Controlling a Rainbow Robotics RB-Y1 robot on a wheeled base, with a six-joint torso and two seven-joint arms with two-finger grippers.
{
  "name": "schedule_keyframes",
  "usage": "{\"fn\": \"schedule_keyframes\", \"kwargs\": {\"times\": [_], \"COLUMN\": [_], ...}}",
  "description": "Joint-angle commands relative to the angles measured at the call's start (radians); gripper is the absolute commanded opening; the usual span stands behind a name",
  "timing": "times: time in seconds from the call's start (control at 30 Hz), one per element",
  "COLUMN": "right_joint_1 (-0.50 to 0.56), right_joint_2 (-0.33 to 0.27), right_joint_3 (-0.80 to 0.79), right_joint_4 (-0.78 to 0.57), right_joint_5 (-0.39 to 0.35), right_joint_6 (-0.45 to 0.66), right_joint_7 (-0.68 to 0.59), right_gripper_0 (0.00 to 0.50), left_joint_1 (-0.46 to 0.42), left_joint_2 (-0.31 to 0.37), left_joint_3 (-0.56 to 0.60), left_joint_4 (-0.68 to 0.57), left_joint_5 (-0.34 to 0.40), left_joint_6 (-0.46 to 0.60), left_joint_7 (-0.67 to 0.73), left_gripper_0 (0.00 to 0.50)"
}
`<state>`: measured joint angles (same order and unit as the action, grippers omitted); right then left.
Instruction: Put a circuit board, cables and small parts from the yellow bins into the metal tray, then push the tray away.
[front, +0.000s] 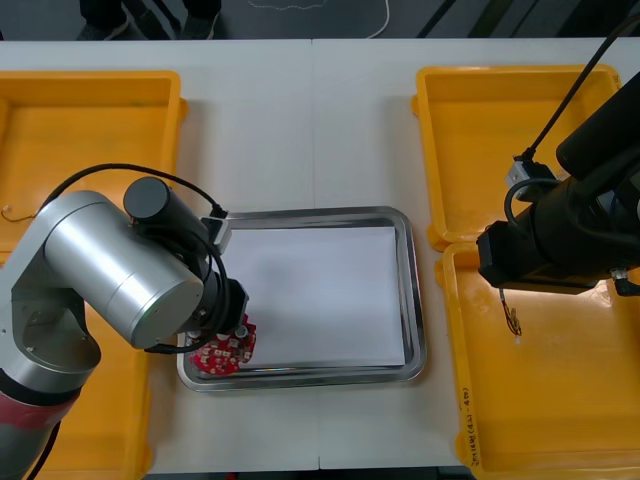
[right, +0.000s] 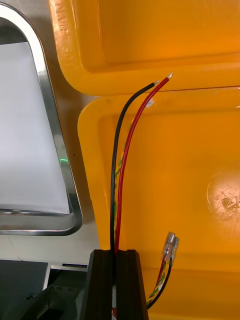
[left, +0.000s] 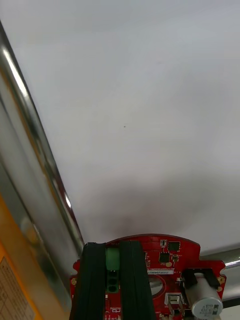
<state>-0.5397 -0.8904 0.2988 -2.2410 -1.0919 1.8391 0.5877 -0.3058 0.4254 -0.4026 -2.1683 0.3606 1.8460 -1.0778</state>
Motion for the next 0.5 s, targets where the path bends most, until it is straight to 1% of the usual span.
{"fn": "schedule_keyframes", "kwargs": {"times": [0.03, 0.5], "right_joint_1": [-0.031, -0.031], "right_joint_2": [-0.009, -0.01], "right_joint_3": [0.011, 0.011], "right_joint_4": [-0.006, -0.006], "right_joint_5": [0.003, 0.007], "right_joint_6": [0.002, -0.004], "right_joint_7": [-0.051, -0.046], "right_gripper_0": [0.0, 0.0], "left_joint_1": [-0.033, -0.033], "left_joint_2": [-0.063, -0.065], "left_joint_3": [-0.019, -0.035], "left_joint_4": [0.019, 0.088], "left_joint_5": [-0.035, -0.031], "left_joint_6": [-0.027, -0.094], "left_joint_7": [-0.037, -0.067], "left_gripper_0": [0.0, 0.0]}}
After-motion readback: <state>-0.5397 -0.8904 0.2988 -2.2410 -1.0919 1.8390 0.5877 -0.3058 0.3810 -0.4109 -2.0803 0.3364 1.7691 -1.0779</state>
